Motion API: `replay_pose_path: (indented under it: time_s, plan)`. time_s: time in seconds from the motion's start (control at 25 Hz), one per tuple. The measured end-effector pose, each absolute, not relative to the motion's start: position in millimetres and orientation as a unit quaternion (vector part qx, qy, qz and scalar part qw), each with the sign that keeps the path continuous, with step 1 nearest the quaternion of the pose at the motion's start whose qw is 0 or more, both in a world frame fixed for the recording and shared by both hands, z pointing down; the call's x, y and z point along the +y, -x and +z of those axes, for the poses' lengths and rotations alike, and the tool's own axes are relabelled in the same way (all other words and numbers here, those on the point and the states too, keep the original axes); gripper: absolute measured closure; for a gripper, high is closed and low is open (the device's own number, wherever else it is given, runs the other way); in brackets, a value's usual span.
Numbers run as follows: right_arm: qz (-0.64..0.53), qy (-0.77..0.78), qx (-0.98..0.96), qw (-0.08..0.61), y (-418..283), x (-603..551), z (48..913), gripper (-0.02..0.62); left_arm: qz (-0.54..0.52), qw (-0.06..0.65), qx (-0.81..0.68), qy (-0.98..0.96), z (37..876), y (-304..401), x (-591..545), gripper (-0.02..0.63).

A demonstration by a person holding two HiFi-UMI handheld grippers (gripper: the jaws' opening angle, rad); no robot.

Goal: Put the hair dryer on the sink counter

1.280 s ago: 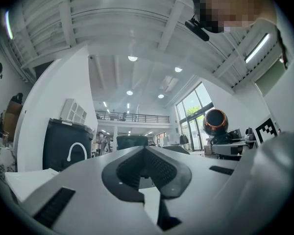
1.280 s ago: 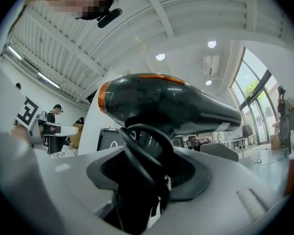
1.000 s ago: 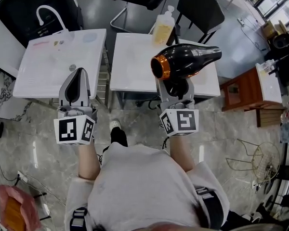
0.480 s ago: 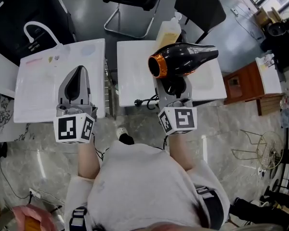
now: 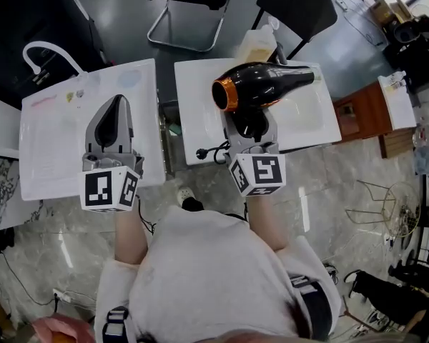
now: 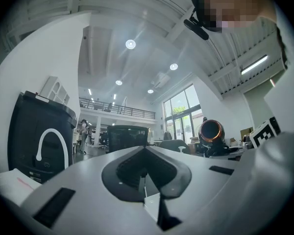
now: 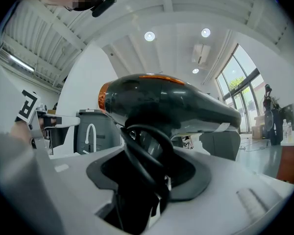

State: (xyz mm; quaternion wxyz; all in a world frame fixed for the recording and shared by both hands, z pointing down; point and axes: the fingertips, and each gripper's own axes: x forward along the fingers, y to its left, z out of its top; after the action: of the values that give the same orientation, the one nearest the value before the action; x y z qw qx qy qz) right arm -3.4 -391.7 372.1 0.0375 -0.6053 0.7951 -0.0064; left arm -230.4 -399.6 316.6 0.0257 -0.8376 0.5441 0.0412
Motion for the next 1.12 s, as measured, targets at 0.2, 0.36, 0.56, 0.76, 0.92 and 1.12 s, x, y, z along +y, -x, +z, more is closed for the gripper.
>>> replay_pose_path:
  time_s: [0.2, 0.36, 0.56, 0.76, 0.92, 1.12]
  plan:
    - [-0.03, 0.61, 0.792, 0.014, 15, -409, 393, 0.35, 0.039, 0.017, 0.541, 0.84, 325, 239, -413, 0.598]
    - [-0.057, 0.609, 0.791, -0.008, 25, -424, 412, 0.35, 0.039, 0.012, 0.542, 0.839, 328, 247, -422, 0.598]
    - [-0.084, 0.605, 0.791, -0.035, 39, -442, 437, 0.35, 0.037, 0.008, 0.545, 0.838, 332, 260, -432, 0.598]
    - [-0.118, 0.607, 0.785, -0.042, 44, -462, 452, 0.35, 0.035, 0.0, 0.549, 0.835, 337, 271, -438, 0.598]
    - [-0.136, 0.61, 0.778, -0.057, 44, -481, 463, 0.35, 0.033, -0.006, 0.552, 0.833, 342, 277, -444, 0.598]
    - [-0.156, 0.611, 0.771, -0.088, 49, -499, 481, 0.35, 0.032, -0.012, 0.556, 0.83, 348, 286, -448, 0.598]
